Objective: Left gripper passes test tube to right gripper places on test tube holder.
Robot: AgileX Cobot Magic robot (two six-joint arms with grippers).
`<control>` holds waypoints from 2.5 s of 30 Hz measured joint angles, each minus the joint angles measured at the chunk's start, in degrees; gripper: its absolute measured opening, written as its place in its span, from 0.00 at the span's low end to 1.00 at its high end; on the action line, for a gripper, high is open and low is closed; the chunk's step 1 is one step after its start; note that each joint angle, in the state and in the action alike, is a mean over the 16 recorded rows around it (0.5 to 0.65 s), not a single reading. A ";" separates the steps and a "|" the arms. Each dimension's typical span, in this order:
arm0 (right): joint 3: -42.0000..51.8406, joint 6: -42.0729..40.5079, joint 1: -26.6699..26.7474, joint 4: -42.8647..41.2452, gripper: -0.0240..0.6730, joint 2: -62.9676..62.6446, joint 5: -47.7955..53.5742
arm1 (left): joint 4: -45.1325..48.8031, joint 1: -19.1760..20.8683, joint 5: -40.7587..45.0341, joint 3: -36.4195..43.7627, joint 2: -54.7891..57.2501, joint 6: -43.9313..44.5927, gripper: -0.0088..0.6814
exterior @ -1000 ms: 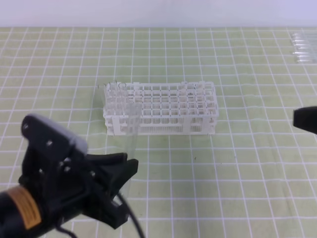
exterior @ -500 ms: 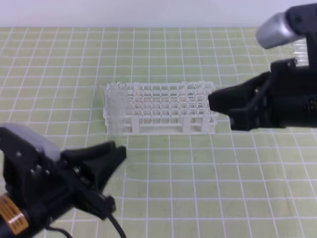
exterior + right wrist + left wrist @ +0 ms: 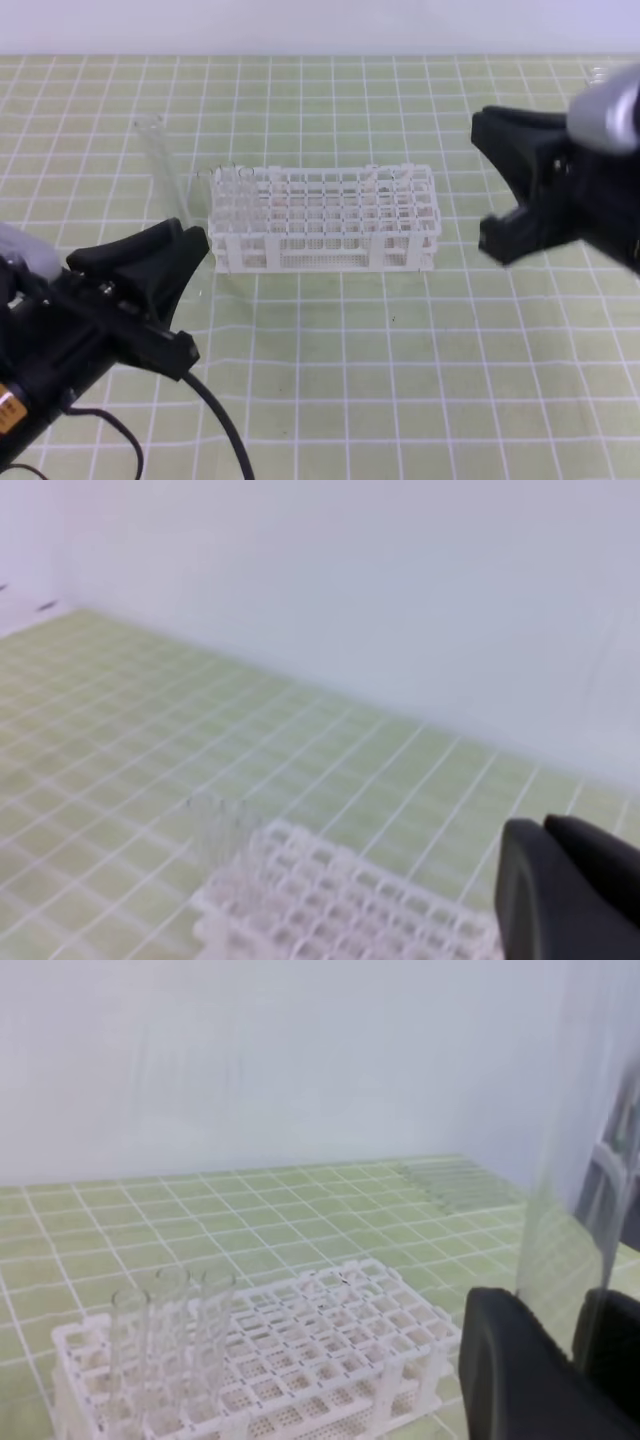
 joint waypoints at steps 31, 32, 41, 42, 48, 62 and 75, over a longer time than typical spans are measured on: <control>3.50 7.58 18.25 -4.03 0.69 3.69 -17.92 | 20.56 0.02 -6.48 -0.06 7.61 -14.30 0.11; 3.47 8.51 18.51 -4.74 0.70 3.94 -18.10 | 21.07 0.02 -7.02 -0.06 7.95 -14.76 0.10; 3.46 13.56 20.74 -9.75 0.72 4.94 -20.36 | 25.58 0.01 -10.85 -0.06 9.40 -18.75 0.11; 3.46 13.72 20.94 -10.02 0.72 4.94 -20.56 | 26.11 0.01 -11.21 -0.06 9.43 -19.19 0.11; 3.46 14.26 21.30 -10.31 0.72 5.14 -21.18 | 29.17 0.02 -13.53 -0.06 9.44 -21.58 0.13; 3.46 14.98 21.30 -10.31 0.72 9.06 -23.22 | 34.76 0.08 -16.06 -0.07 9.39 -25.97 0.10; 3.11 15.07 21.30 -10.31 0.72 11.81 -27.18 | 37.57 0.05 -17.54 -0.07 9.42 -28.05 0.08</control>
